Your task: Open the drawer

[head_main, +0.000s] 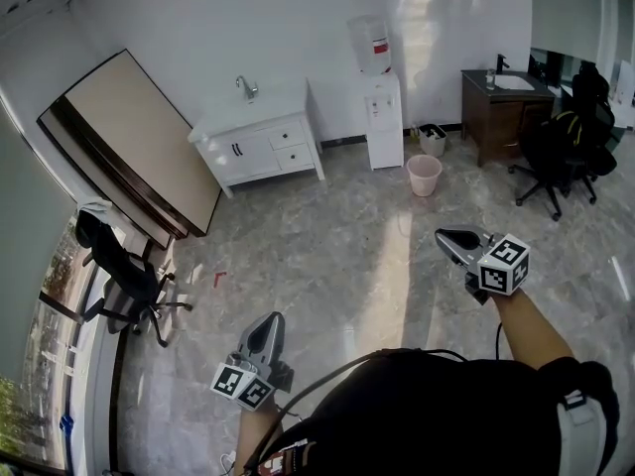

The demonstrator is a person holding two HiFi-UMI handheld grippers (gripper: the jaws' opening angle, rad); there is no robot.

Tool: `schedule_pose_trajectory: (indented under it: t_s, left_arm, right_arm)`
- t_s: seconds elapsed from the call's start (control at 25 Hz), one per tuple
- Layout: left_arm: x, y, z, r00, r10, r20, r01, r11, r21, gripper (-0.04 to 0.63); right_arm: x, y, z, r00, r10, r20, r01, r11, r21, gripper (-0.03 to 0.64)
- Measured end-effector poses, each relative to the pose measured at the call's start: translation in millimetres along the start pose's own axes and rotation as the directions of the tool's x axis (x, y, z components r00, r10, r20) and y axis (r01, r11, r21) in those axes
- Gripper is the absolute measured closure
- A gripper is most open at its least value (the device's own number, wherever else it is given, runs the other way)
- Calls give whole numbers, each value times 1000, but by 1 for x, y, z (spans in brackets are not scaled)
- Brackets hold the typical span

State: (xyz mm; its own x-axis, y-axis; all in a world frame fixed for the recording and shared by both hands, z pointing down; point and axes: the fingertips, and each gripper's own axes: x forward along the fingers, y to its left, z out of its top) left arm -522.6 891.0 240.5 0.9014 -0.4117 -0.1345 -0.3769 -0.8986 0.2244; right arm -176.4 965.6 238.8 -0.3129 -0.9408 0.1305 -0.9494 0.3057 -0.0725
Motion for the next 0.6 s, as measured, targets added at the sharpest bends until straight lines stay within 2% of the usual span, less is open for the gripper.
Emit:
schedule_pose_trajectory:
  t_s: [0.28, 0.6]
  left_arm:
    - [33, 32, -8, 998, 65, -12, -65, 998, -5, 595]
    - [140, 40, -5, 991, 130, 22, -131, 991, 23, 595]
  right_arm:
    - [47, -44, 3, 999, 52, 7, -52, 999, 8, 623]
    - [98, -153, 27, 990, 144, 0, -144, 989, -16, 623]
